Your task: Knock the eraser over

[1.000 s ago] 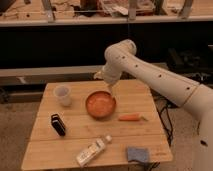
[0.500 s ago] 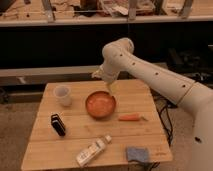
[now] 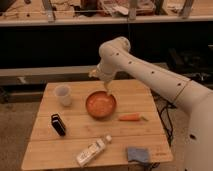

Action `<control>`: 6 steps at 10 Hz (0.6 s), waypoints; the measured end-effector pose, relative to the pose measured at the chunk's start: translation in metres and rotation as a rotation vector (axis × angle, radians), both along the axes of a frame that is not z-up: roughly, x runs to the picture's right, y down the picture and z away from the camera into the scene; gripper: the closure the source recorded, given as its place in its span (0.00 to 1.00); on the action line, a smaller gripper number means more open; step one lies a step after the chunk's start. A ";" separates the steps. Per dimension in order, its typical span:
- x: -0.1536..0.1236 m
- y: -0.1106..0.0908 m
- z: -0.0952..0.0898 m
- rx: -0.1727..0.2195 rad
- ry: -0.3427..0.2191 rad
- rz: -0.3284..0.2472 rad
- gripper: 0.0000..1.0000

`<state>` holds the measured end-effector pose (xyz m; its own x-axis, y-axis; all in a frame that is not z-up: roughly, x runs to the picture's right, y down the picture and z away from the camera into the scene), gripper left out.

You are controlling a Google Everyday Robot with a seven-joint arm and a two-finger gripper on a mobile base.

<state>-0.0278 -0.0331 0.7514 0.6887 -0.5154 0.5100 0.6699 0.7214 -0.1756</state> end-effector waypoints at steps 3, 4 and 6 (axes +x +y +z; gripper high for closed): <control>-0.004 -0.002 0.001 0.003 -0.007 -0.006 0.20; -0.009 -0.003 0.002 0.005 -0.013 -0.011 0.20; -0.017 -0.006 0.003 0.008 -0.021 -0.019 0.20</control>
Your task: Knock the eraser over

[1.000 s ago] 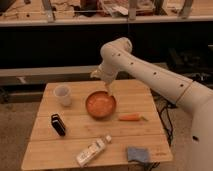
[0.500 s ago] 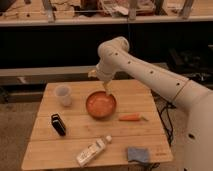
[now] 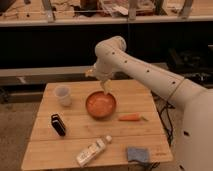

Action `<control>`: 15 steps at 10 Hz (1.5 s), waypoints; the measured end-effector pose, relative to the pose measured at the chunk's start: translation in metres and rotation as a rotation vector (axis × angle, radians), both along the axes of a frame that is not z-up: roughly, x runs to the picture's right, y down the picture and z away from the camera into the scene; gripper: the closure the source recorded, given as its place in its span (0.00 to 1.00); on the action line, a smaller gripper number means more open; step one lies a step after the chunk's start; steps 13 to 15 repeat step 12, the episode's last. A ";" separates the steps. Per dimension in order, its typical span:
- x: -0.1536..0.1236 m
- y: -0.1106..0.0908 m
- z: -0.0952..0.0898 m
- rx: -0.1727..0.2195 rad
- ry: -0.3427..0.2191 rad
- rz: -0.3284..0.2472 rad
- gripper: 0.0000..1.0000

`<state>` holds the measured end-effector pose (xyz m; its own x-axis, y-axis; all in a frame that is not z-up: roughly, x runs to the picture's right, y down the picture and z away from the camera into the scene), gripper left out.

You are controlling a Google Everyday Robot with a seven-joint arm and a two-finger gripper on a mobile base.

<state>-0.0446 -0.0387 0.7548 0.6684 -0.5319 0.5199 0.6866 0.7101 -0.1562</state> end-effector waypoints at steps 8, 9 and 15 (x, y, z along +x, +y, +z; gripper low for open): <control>-0.017 -0.008 0.005 0.009 -0.022 -0.017 0.20; -0.022 -0.009 0.006 0.011 -0.027 -0.021 0.20; -0.028 -0.012 0.007 0.013 -0.034 -0.027 0.20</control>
